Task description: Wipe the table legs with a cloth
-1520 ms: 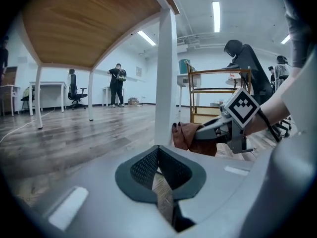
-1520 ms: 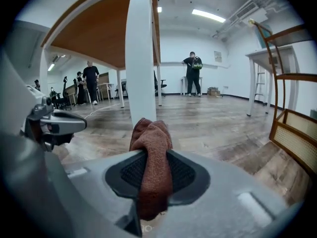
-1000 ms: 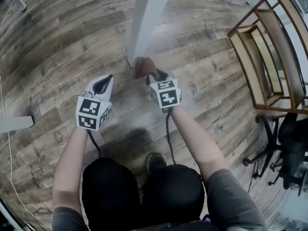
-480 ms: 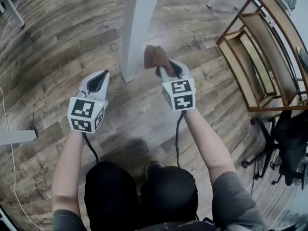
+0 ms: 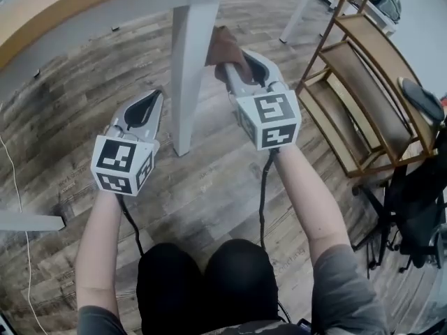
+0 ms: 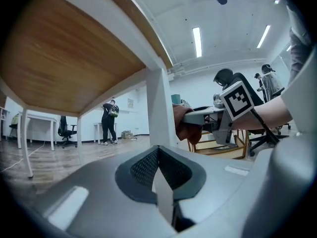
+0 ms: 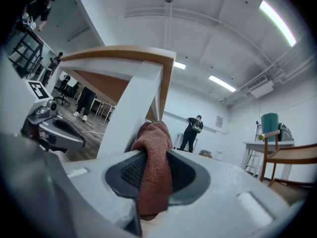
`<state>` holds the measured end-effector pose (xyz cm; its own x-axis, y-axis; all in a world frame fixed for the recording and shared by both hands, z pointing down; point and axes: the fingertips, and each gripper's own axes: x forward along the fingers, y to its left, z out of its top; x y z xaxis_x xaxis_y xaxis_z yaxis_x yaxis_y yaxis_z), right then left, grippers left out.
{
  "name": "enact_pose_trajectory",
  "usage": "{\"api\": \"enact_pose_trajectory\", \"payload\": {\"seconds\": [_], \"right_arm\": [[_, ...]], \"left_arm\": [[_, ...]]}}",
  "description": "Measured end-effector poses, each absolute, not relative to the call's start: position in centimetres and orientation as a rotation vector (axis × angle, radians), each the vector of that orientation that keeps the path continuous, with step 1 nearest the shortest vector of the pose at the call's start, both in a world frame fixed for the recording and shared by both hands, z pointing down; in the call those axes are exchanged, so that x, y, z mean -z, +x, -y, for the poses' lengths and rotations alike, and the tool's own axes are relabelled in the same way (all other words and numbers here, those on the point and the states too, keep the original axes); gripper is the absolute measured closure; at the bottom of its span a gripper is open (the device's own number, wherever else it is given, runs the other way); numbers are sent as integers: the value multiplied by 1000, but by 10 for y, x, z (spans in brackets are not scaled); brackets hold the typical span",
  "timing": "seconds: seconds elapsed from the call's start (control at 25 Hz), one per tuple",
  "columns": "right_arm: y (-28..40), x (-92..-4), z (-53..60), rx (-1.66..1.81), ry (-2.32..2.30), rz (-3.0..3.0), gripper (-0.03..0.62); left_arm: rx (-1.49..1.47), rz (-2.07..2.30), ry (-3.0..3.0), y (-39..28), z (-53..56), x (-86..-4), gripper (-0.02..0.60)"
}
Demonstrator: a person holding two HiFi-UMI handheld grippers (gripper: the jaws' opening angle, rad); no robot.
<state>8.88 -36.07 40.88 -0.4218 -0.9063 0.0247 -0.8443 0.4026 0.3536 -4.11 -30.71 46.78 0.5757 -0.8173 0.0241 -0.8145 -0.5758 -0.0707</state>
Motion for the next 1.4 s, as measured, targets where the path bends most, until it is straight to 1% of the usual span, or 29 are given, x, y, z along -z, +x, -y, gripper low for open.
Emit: {"api": "enact_pose_trajectory", "payload": {"seconds": [0.24,0.36,0.56,0.8,0.96,1.12,1.4], "right_arm": [[85,-314,366,624,1632,2453,510],[86,-314,363,586,1662,2446,510],[87,-383,349,505,1563,2423,510],[84,-509,343,323,1414,2406,510],[78,-580,344,221,1359,2404,510],[77,-637,341,124,1342,2372,510],[77,-713,341,-10,1280,2291,510]], "left_arm": [[-4,-1385,-2694,-57,298,-409,563],[8,-1432,-2683,-69,298,-410,563],[88,-1425,-2710,-56,294,-457,563],[100,-1559,-2773,-54,297,-544,563],[182,-1585,-2789,-54,301,-597,563],[252,-1589,-2814,-50,301,-639,563],[313,-1646,-2858,-47,302,-686,563]]}}
